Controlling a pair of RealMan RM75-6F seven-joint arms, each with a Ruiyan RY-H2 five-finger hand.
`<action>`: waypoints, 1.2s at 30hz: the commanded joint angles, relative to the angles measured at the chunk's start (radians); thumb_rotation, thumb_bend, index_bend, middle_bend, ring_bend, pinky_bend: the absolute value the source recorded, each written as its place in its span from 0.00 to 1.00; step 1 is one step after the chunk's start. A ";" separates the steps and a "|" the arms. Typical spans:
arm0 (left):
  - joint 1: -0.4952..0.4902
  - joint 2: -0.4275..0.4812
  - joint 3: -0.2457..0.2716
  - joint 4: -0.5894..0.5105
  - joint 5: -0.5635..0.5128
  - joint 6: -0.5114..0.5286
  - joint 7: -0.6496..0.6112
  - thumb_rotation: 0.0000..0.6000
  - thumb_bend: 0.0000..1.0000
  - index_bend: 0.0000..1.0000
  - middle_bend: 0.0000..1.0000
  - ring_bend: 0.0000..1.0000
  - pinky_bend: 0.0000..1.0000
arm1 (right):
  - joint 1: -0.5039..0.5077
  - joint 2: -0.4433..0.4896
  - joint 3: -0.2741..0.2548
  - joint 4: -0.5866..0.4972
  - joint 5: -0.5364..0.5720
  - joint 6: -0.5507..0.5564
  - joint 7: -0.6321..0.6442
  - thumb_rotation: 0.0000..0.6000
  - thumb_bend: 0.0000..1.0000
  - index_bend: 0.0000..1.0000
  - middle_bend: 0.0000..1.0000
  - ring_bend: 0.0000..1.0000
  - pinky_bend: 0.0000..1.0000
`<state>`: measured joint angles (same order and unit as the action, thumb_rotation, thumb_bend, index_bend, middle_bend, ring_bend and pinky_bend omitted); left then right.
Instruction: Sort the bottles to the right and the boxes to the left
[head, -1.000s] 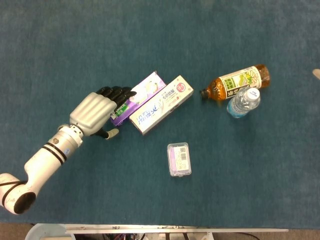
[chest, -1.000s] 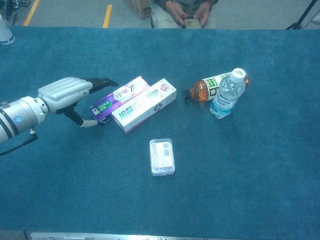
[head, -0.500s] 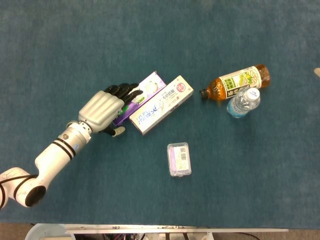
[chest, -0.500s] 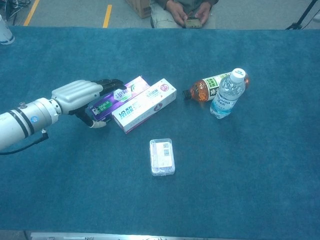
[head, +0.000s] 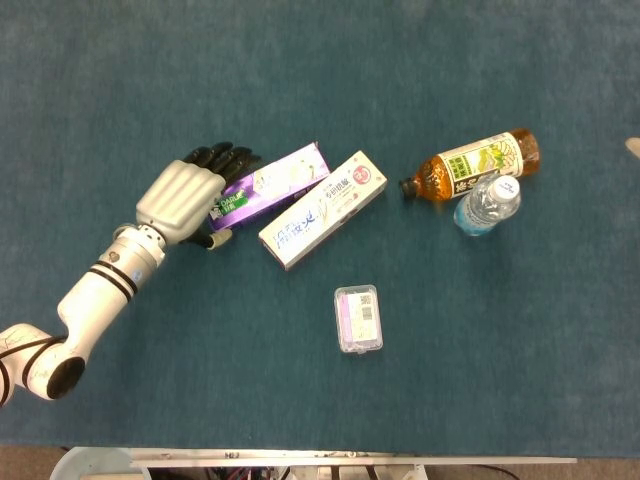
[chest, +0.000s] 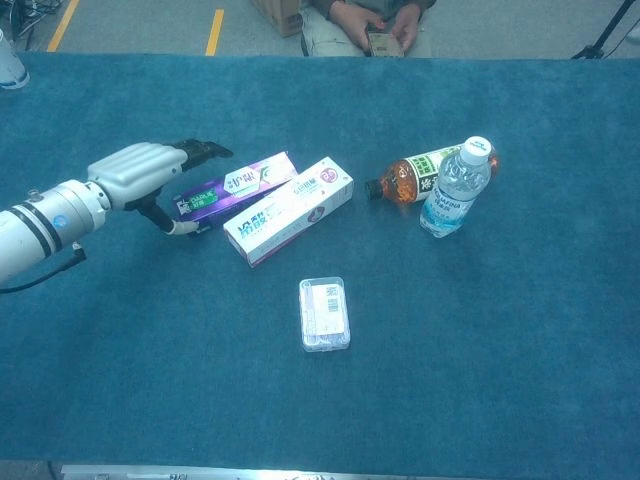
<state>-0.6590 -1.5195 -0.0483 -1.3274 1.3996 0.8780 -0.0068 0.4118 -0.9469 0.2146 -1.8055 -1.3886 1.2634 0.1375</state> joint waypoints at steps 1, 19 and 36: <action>0.000 -0.002 0.002 0.011 0.001 -0.002 -0.019 1.00 0.24 0.16 0.16 0.10 0.13 | 0.000 0.000 0.001 -0.003 0.001 -0.001 -0.001 1.00 0.01 0.10 0.30 0.19 0.41; -0.016 -0.045 -0.021 0.074 -0.050 -0.027 -0.019 1.00 0.24 0.40 0.41 0.39 0.26 | -0.005 0.003 0.008 -0.009 0.006 -0.002 0.000 1.00 0.01 0.10 0.30 0.19 0.41; 0.107 0.123 0.061 0.048 0.004 0.086 -0.122 1.00 0.24 0.43 0.50 0.47 0.34 | 0.009 -0.008 0.015 -0.022 0.004 -0.015 -0.015 1.00 0.01 0.10 0.30 0.19 0.41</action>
<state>-0.5605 -1.4054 0.0047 -1.2745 1.3984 0.9569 -0.1227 0.4202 -0.9552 0.2297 -1.8271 -1.3847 1.2485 0.1226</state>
